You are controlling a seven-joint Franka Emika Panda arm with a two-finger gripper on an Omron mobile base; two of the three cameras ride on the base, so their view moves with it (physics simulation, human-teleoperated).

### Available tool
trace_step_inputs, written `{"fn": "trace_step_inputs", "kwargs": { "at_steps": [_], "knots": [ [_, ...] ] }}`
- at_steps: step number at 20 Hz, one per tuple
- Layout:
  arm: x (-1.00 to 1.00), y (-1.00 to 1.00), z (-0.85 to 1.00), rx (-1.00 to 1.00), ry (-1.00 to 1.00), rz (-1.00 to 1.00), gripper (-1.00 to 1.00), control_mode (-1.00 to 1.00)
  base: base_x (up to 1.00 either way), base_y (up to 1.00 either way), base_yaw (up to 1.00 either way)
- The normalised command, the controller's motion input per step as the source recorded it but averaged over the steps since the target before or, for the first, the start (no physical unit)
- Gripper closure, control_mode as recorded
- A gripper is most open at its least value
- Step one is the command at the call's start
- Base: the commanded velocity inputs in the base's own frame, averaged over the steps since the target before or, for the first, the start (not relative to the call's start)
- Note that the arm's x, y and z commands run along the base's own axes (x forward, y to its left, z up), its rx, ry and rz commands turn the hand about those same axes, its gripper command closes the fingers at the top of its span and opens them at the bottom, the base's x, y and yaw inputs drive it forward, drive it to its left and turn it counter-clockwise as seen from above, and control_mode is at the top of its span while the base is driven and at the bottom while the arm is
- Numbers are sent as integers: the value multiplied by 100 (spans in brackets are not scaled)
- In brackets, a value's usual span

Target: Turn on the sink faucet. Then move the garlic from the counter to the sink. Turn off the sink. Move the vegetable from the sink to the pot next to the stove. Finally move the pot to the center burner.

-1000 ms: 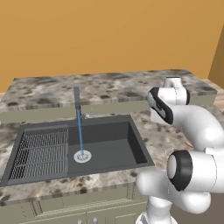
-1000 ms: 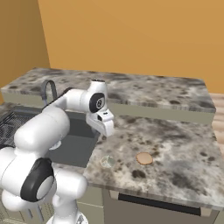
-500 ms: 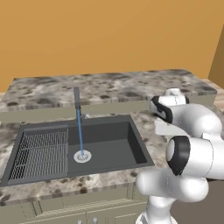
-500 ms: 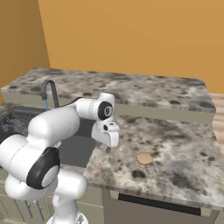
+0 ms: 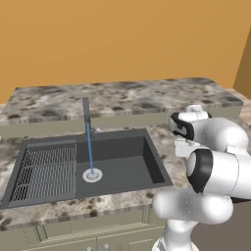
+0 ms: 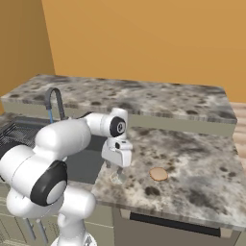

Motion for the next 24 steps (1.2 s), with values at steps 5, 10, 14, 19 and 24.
{"fn": "trace_step_inputs", "kwargs": {
  "at_steps": [5,10,14,19,24],
  "knots": [
    [-2,-2,-10,0,0,0,-100,-100,0,0,0],
    [-1,-5,-10,0,0,0,-100,-100,0,0,0],
    [0,-12,-12,0,0,0,-100,-100,0,0,0],
    [0,-6,-12,0,0,1,-100,-100,0,0,0],
    [0,0,-12,0,0,6,-100,-100,0,0,0]
  ]
}}
